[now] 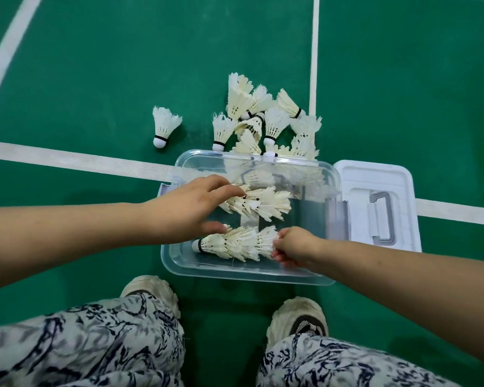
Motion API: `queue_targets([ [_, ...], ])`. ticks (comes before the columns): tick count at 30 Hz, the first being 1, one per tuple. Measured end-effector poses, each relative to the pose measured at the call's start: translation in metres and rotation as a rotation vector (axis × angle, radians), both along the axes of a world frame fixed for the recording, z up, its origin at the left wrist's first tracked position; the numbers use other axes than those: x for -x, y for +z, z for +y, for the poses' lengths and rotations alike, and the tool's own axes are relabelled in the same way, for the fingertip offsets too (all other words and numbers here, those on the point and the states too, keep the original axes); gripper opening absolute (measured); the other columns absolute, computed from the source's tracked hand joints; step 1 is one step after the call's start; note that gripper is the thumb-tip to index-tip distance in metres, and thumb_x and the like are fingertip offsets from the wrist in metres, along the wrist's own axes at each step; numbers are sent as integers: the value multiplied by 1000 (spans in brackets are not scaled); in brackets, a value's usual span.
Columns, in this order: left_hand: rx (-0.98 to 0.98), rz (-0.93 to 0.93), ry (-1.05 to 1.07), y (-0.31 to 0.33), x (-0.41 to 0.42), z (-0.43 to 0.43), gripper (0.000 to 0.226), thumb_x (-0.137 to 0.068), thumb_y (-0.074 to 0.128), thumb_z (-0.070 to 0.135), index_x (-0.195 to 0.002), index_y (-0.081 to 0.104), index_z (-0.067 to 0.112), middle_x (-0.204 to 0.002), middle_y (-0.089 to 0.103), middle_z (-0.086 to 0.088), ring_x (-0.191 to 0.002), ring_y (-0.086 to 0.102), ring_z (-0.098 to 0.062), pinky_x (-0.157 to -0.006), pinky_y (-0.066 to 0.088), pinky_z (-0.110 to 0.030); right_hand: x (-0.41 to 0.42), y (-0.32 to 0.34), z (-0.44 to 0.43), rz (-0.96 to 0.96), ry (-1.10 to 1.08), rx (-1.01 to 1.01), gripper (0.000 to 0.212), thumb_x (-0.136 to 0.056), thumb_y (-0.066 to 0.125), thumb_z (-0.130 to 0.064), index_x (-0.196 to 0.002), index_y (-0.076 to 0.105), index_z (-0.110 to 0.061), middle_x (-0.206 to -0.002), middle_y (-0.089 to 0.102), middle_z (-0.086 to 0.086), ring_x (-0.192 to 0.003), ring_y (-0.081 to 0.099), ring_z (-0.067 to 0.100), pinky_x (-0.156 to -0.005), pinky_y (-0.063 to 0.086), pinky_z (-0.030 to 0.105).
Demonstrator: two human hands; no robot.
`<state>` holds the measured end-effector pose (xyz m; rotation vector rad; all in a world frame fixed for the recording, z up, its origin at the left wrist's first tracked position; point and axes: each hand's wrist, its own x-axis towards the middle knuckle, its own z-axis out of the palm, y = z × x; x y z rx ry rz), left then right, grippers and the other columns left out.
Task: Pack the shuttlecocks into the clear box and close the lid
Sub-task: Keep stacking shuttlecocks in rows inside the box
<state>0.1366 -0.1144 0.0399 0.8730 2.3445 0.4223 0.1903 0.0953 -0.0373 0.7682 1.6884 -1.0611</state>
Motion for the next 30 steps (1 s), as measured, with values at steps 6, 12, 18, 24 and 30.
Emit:
queue_targets([
  [6,-13,-37,-3,3,-2,-5,64,-87,57,38,-141,24,33,-143,28,5,-129,31,-13,-105,24,-21,3,2,-9,37,172,-14,27,-98,44,-11,-71,44,-16,-67,55,3,-56,47,10,-54,38,21],
  [12,-20,-25,-4,5,-5,-10,64,-87,57,38,-141,24,30,-143,29,3,-129,32,-13,-105,23,-20,8,7,-7,105,402,-161,26,-93,53,-27,-73,50,-12,-78,58,9,-63,49,19,-53,37,25],
  [18,-30,-9,-15,10,-11,-8,63,-87,55,40,-141,25,30,-143,29,3,-129,33,-14,-105,24,-21,13,34,-13,433,337,-293,26,-88,52,-34,-70,44,-17,-68,50,-2,-68,47,19,-55,34,30],
  [24,-90,61,2,19,-9,-1,59,-87,55,41,-139,30,29,-139,33,3,-127,34,-14,-103,27,-22,29,70,-32,754,297,-181,29,-88,53,-27,-61,45,-21,-59,49,-5,-59,44,12,-60,37,30],
  [30,-144,214,104,15,34,-3,54,-88,54,38,-137,36,21,-137,39,-4,-126,37,-21,-104,28,-29,67,82,-45,914,319,-164,29,-88,53,-27,-60,43,-22,-57,47,-5,-58,43,15,-59,36,32],
])
